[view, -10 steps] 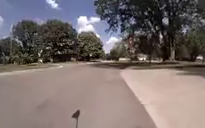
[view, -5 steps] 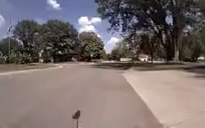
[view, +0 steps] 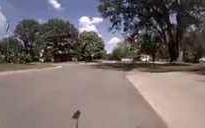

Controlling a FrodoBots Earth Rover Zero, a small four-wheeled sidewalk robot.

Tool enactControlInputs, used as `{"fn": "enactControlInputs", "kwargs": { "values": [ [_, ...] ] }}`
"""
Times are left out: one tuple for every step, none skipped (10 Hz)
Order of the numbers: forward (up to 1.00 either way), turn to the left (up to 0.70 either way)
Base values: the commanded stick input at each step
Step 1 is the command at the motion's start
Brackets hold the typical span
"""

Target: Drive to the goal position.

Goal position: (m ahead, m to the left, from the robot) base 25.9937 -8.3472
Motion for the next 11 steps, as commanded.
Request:
{"fn": "enactControlInputs", "kwargs": {
  "values": [
    [1.00,-0.30],
    [1.00,-0.26],
    [1.00,-0.09],
    [1.00,0.00],
    [1.00,0.00],
    [1.00,-0.07],
    [1.00,-0.22],
    [1.00,-0.31],
    [1.00,-0.30],
    [1.00,-0.23],
    [1.00,0.00]
  ]
}}
